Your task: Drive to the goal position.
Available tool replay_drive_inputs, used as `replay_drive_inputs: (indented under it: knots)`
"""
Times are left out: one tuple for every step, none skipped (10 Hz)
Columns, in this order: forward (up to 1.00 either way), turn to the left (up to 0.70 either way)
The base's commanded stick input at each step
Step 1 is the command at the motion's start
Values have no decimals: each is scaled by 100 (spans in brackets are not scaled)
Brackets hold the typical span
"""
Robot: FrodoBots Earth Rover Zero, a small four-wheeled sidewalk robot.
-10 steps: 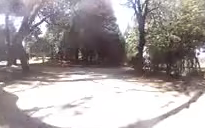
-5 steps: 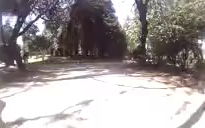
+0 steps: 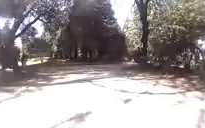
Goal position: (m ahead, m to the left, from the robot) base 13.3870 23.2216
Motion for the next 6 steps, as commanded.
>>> replay_drive_inputs:
  knots:
    - [70,35]
    - [70,29]
    - [70,0]
    - [70,0]
    - [70,0]
    - [70,0]
